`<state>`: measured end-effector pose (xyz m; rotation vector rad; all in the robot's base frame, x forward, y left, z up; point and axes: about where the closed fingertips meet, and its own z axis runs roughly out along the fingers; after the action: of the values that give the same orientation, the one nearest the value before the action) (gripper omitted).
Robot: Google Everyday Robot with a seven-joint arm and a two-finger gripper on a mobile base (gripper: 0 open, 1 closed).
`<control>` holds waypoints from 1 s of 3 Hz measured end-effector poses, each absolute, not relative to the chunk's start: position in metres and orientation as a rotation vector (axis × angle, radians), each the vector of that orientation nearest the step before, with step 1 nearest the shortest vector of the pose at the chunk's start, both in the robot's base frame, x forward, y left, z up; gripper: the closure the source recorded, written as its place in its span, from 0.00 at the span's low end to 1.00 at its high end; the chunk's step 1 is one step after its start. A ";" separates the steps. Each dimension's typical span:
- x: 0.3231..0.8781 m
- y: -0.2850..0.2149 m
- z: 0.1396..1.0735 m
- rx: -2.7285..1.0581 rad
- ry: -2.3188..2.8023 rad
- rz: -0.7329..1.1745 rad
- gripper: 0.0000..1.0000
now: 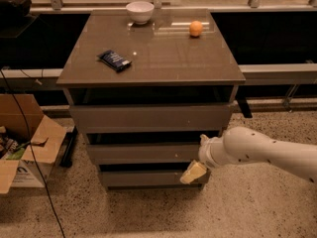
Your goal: Open middle drawer
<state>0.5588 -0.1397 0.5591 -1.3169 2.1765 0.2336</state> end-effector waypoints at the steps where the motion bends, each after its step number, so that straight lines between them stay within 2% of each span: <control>1: 0.590 -0.137 0.519 -1.269 2.188 0.231 0.00; 3: 0.626 -0.137 0.471 -1.215 2.220 0.303 0.00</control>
Offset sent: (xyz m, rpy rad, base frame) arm 0.0750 0.0030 -0.0849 0.0287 0.0044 -0.0672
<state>0.6264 -0.1365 0.4711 -1.2146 2.2198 0.3029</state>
